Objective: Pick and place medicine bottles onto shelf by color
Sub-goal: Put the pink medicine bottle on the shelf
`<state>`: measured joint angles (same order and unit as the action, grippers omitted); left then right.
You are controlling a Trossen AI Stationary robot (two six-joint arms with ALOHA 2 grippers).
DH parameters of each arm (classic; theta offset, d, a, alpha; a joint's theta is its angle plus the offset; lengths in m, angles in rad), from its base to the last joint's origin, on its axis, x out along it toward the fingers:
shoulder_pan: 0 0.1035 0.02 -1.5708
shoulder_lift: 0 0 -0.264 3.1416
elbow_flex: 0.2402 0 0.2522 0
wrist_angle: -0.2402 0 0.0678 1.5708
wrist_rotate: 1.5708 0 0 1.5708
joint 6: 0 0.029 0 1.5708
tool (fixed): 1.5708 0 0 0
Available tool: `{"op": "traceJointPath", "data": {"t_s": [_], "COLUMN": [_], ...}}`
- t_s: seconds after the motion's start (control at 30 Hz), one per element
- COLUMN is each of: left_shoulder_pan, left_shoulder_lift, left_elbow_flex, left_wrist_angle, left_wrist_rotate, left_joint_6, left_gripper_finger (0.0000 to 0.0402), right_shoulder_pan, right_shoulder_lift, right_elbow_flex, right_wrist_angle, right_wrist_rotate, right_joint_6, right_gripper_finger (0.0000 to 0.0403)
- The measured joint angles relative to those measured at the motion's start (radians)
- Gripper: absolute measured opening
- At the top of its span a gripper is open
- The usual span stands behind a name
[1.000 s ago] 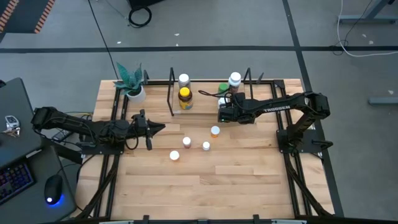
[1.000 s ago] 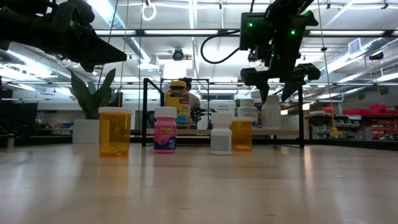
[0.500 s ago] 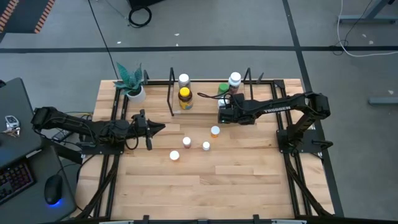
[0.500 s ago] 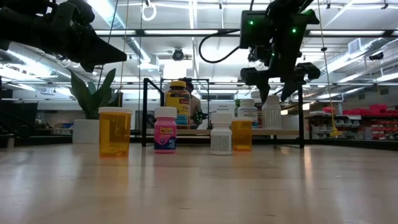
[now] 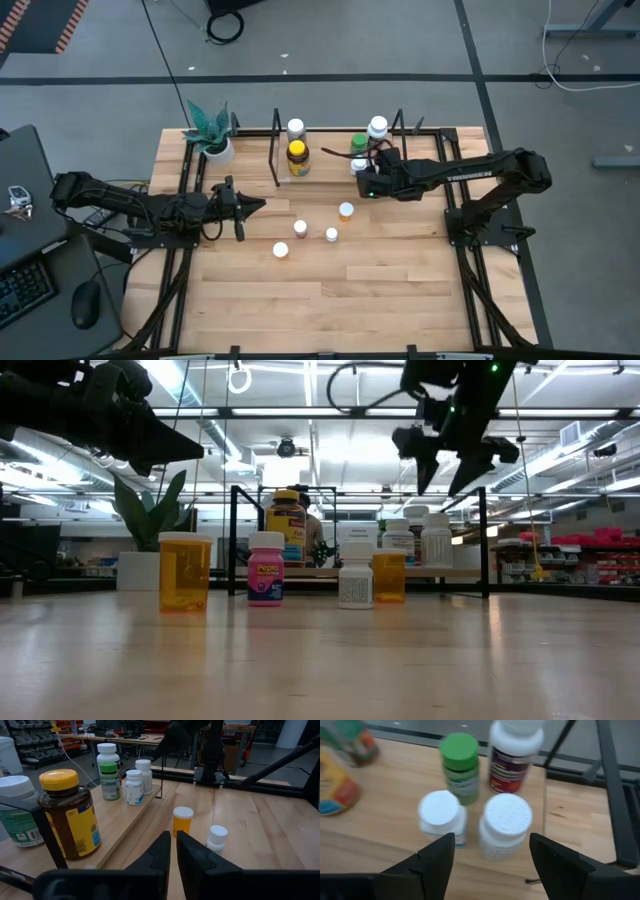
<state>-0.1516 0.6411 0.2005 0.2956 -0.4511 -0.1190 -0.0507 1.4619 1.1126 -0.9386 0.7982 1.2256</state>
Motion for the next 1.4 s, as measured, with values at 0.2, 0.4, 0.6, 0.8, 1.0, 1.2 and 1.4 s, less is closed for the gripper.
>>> {"op": "traceJointPath", "data": {"t_s": [0.2, 0.4, 0.6, 0.8, 1.0, 1.2, 1.4], "left_shoulder_pan": [0.0, 0.0, 0.0, 0.0, 0.0, 0.0, 0.0], "left_shoulder_lift": [0.0, 0.0, 0.0, 0.0, 0.0, 0.0, 0.0], "left_elbow_flex": [0.0, 0.0, 0.0, 0.0, 0.0, 0.0, 0.0], "left_wrist_angle": [0.0, 0.0, 0.0, 0.001, 0.0, -0.001, 0.0], "left_wrist_rotate": [0.0, 0.0, 0.0, 0.0, 0.0, 0.0, 0.0], "left_joint_6": [0.0, 0.0, 0.0, 0.0, 0.0, 0.0, 0.0], "left_gripper_finger": [0.003, 0.0033, 0.0038, 0.003, 0.0033, 0.0038, 0.0029], "right_shoulder_pan": [0.05, 0.099, 0.112, 0.097, 0.046, -0.039, -0.086], "right_shoulder_lift": [-0.063, -0.122, -0.124, -0.079, -0.023, 0.026, 0.095], "right_elbow_flex": [0.0, 0.0, 0.0, 0.0, 0.0, 0.001, 0.057], "right_wrist_angle": [0.114, 0.289, 0.486, 0.685, 0.844, 0.869, 0.827], "right_wrist_rotate": [-0.01, -0.063, -0.173, -0.335, -0.566, -0.746, -0.866], "right_joint_6": [-0.148, -0.394, -0.65, -0.914, -1.104, -1.152, -1.197], "right_gripper_finger": [0.0265, 0.0265, 0.0265, 0.0265, 0.0264, 0.0257, 0.0252]}}
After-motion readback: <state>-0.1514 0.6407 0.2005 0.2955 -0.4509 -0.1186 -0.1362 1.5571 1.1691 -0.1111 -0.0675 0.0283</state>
